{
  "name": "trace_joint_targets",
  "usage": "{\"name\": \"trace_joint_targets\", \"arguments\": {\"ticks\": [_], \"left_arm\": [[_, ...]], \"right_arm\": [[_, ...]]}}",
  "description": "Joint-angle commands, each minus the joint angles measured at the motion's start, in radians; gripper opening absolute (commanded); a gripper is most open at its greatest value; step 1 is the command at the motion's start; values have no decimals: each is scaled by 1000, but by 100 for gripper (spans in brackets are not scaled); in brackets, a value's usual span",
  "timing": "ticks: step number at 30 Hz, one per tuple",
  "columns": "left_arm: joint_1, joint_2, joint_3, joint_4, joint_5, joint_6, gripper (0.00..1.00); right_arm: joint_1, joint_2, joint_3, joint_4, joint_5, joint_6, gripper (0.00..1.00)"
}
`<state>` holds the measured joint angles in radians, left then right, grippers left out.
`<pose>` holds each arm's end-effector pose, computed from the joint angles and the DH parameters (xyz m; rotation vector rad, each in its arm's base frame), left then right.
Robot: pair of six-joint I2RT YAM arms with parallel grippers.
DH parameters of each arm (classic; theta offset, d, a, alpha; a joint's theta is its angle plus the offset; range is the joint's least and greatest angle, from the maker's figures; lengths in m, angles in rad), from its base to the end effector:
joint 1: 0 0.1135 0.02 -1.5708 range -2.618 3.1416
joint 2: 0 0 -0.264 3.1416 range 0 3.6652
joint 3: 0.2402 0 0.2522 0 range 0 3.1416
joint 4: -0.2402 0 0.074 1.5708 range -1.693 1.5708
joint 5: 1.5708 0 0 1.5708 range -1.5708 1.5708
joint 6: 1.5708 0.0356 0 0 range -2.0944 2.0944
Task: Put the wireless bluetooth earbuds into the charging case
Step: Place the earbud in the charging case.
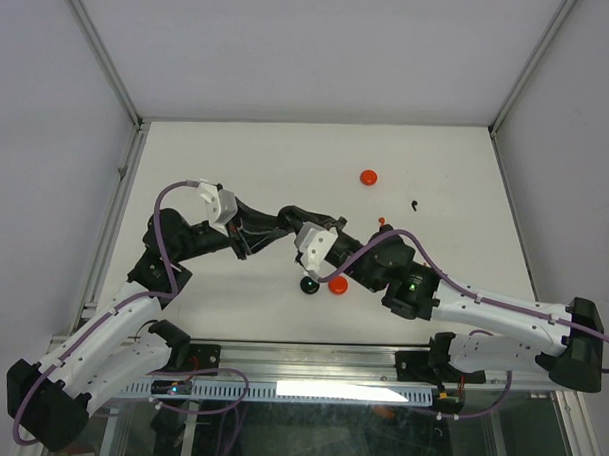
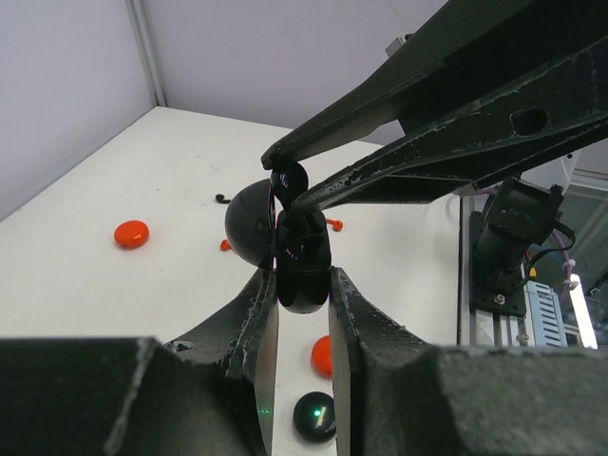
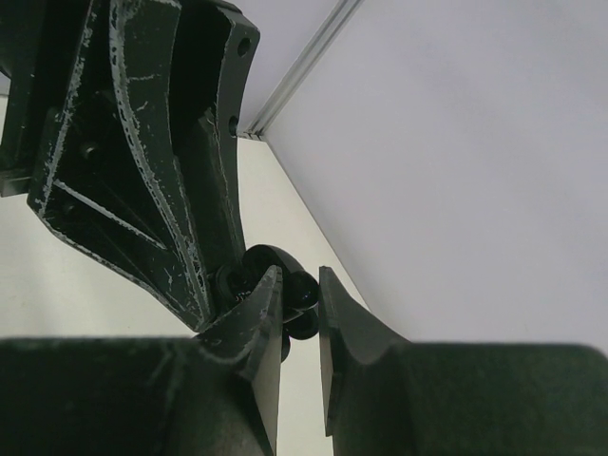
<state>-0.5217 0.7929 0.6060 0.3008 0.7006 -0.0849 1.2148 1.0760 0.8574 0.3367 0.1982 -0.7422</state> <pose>0.1508 -0.1132 0.3265 0.8934 1.2861 -0.9905 0.0954 0.2365 0.3641 -1.1128 0.9445 0.2420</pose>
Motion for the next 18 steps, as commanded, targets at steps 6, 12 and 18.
{"name": "trace_joint_targets", "arguments": {"ticks": [6,12,18], "left_arm": [[6,-4,-8,75,-5,-63,0],[6,12,-5,75,-20,-90,0],[6,14,-6,76,-40,-105,0]], "right_arm": [[15,-12,12,23,-21,23,10],[16,-25,9,16,-39,39,10],[17,-28,6,12,-43,45,10]]}}
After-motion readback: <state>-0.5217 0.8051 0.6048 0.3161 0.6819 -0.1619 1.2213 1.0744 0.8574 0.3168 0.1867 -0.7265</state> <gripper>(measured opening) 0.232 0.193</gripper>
